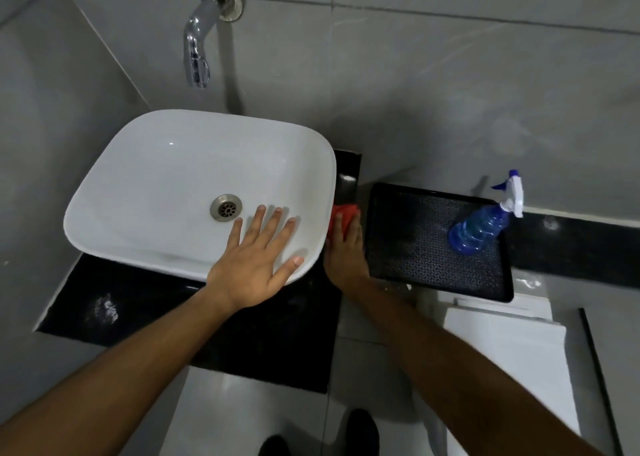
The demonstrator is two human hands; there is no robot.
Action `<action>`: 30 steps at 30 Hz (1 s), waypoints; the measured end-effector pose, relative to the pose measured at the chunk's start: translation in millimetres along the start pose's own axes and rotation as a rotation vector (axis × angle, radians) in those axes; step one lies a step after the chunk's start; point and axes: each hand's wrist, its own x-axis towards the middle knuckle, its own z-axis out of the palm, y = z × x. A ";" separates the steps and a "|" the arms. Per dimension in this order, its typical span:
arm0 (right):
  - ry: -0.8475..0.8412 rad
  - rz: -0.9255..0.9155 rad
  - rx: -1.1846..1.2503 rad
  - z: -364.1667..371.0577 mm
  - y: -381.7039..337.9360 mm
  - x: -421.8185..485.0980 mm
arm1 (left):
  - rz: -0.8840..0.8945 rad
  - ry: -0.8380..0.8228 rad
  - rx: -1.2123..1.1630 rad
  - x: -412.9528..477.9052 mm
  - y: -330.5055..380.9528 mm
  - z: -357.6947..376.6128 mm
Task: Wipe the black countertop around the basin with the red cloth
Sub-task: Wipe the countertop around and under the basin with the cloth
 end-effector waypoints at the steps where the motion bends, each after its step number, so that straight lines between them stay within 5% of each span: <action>1: 0.007 -0.061 -0.044 8.1 -4.8 -20.9 | -0.006 -0.007 0.013 0.7 0.3 0.2; 8: 0.103 -0.192 -0.143 50.6 -35.0 -145.1 | 0.027 -0.009 0.069 1.0 -2.2 2.9; 21: -0.001 -0.679 -0.195 43.1 -41.2 -172.4 | 0.049 0.101 0.092 1.4 -4.8 7.9; 27: 0.602 -0.360 0.181 -32.4 -4.5 -133.6 | 0.022 0.233 0.076 -8.8 2.0 2.6; 30: 0.678 -0.466 0.069 -77.7 -5.2 -89.7 | -0.017 0.430 0.041 -20.9 8.0 4.4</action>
